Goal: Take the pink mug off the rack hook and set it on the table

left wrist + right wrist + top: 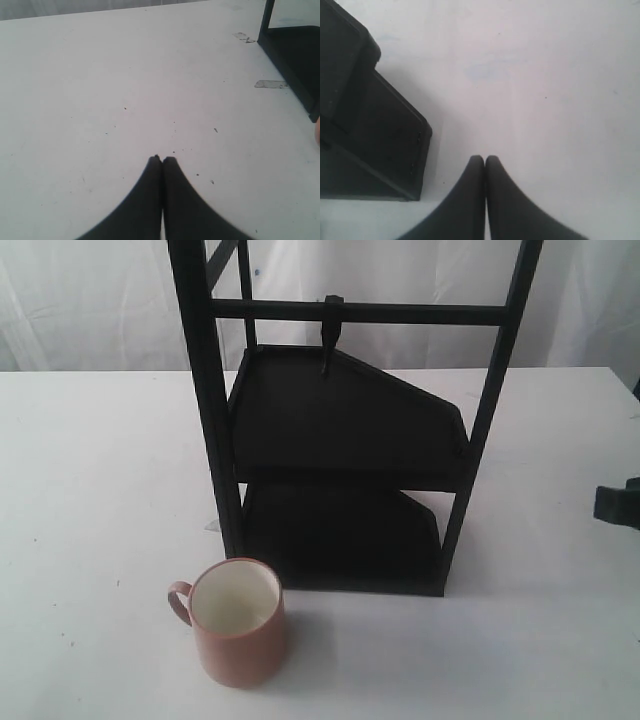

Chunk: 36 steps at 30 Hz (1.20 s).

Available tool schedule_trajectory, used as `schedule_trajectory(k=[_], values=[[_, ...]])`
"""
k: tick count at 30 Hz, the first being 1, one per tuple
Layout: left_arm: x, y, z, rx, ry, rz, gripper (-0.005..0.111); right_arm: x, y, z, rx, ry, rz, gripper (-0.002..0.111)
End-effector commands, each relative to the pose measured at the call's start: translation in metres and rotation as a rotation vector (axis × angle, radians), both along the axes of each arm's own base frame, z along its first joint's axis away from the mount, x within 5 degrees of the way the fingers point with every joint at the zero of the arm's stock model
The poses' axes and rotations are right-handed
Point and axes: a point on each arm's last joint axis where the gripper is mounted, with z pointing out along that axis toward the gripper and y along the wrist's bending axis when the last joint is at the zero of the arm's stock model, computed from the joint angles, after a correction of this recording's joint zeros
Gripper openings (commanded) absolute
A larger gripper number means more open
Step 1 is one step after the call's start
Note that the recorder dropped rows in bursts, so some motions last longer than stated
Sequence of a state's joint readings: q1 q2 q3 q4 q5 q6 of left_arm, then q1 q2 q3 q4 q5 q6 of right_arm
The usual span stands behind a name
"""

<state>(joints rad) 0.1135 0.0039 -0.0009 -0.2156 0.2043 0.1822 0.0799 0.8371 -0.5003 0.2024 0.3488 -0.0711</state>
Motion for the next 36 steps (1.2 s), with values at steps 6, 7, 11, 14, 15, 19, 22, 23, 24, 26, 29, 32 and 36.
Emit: schedule_trajectory(k=[6, 7, 11, 14, 15, 19, 22, 23, 24, 26, 29, 32, 36], values=[[0.000, -0.001, 0.000, -0.005, -0.005, -0.009, 0.000, -0.010, -0.001, 0.010, 0.009, -0.068, -0.001, 0.000], [0.000, -0.001, 0.000, -0.005, -0.005, -0.009, 0.000, -0.010, -0.001, 0.010, 0.007, -0.070, -0.001, 0.000], [0.000, -0.001, 0.000, -0.005, -0.005, -0.009, 0.000, -0.012, -0.004, 0.013, 0.011, -0.085, -0.025, 0.000], [0.000, -0.001, 0.000, -0.005, -0.005, -0.009, 0.000, -0.020, -0.024, 0.033, 0.005, -0.276, -0.169, 0.000], [0.000, -0.001, 0.000, -0.005, -0.005, -0.009, 0.000, -0.024, -0.029, 0.039, 0.000, -0.327, -0.204, 0.000], [0.000, -0.001, 0.000, -0.005, -0.005, -0.009, 0.000, -0.069, -0.036, 0.075, -0.037, -0.657, -0.323, 0.000], [0.000, -0.001, 0.000, -0.005, -0.005, -0.009, 0.000, -0.093, -0.032, 0.086, -0.043, -0.788, -0.322, 0.000], [0.000, -0.001, 0.000, -0.005, -0.005, -0.009, 0.000, -0.102, -0.030, 0.088, -0.044, -0.827, -0.321, 0.000], [0.000, -0.001, 0.000, -0.005, -0.005, -0.009, 0.000, -0.108, -0.030, 0.086, -0.049, -0.856, -0.330, 0.000], [0.000, -0.001, 0.000, -0.005, -0.005, -0.009, 0.000, -0.114, -0.029, 0.073, -0.095, -0.890, -0.335, 0.000], [0.000, -0.001, 0.000, -0.005, -0.005, -0.009, 0.000, -0.117, -0.029, 0.031, -0.457, -0.853, -0.272, 0.000], [0.000, -0.001, 0.000, -0.005, -0.005, -0.009, 0.000, -0.114, -0.028, -0.003, -0.412, -0.814, -0.264, 0.000], [0.000, -0.001, 0.000, -0.005, -0.005, -0.009, 0.000, -0.108, -0.026, -0.042, -0.237, -0.773, -0.233, 0.000]])
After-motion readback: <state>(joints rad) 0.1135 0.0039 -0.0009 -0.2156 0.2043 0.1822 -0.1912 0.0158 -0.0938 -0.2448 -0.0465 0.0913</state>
